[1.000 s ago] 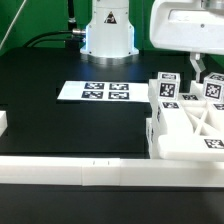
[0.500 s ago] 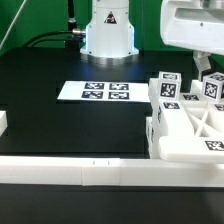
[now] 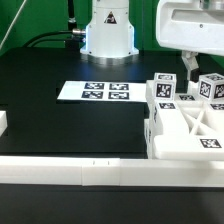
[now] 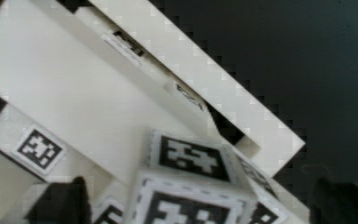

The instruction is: Assemble chair

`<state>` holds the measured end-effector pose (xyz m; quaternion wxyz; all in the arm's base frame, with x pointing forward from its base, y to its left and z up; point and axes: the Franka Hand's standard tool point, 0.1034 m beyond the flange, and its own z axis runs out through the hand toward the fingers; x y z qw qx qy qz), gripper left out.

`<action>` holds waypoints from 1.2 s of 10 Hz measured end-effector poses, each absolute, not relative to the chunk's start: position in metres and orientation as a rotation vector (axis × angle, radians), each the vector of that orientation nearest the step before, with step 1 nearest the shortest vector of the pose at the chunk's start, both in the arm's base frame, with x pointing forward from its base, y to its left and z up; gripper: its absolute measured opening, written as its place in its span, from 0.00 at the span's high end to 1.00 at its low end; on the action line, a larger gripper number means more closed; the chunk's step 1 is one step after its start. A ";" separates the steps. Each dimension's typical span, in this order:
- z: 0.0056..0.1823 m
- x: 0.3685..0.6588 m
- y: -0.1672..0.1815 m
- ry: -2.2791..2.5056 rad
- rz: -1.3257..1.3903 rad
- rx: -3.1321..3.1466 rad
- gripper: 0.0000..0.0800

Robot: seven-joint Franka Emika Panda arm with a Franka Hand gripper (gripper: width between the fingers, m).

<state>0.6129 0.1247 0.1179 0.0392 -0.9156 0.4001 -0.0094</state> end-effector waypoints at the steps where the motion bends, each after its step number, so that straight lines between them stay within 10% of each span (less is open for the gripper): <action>1: 0.118 0.613 0.124 1.090 -0.034 -2.864 0.20; 12: 0.118 0.612 0.126 -0.151 -0.069 -3.084 0.19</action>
Offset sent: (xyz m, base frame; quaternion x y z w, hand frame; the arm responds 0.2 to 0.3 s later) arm -0.0071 0.0078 -0.0013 -0.0383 -0.0131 -0.3068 0.9509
